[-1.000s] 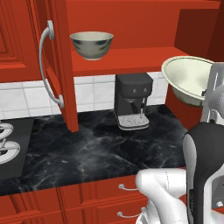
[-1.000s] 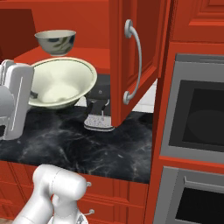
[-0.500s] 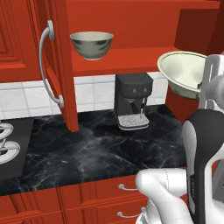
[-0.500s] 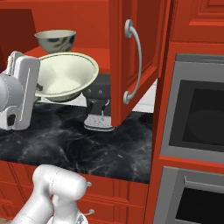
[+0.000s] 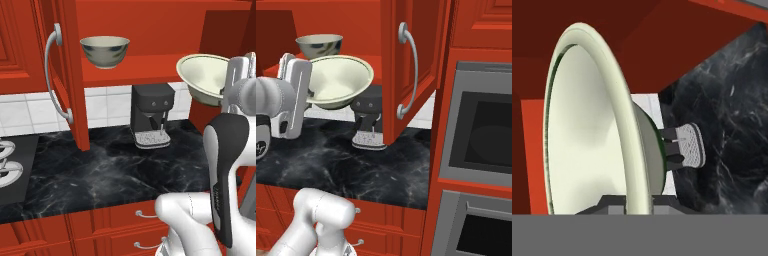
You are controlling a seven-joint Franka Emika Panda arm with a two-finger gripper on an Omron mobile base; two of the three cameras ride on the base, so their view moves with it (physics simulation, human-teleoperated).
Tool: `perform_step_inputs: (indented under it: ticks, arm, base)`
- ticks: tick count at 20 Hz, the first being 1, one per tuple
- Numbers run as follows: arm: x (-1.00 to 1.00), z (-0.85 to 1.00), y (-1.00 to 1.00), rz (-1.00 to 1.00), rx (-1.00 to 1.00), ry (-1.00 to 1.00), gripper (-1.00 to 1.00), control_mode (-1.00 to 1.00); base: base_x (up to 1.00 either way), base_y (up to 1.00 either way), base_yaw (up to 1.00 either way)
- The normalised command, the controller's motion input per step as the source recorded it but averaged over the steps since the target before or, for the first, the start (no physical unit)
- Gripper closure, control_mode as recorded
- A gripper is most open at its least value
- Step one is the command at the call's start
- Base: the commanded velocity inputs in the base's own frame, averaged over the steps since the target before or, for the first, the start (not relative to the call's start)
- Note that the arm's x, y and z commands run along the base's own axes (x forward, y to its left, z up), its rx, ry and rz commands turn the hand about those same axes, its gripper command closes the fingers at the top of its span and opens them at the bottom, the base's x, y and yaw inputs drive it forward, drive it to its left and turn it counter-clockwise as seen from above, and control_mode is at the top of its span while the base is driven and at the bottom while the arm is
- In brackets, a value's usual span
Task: Open the cabinet. Pick the bowls from the counter and place them in the cabinet. Then close the cabinet.
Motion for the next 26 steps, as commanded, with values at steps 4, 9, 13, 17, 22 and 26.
perform_step_inputs:
  ticks: [4, 9, 13, 17, 22, 26]
  arm:
    - [0.46, 0.00, -0.03, 0.02, 0.00, 0.00, 1.00, -1.00]
    - [0.48, 0.00, -0.08, 0.04, 0.00, 0.00, 1.00, -1.00]
    - [0.45, 0.00, -0.09, 0.05, 0.00, 0.00, 1.00, -1.00]
    - [0.48, 0.00, -0.04, 0.05, 0.00, 0.00, 1.00, -1.00]
    - [0.42, 0.01, 0.00, 0.03, 0.00, 0.00, 1.00, -1.00]
    - [0.37, 0.08, 0.00, 0.01, 0.00, 0.00, 1.00, -1.00]
  base:
    - [0.00, 0.00, 0.00]
    - [0.00, 0.00, 0.00]
    - [0.00, 0.00, 0.00]
    - [0.00, 0.00, 0.00]
    - [0.00, 0.00, 0.00]
    - [0.00, 0.00, 0.00]
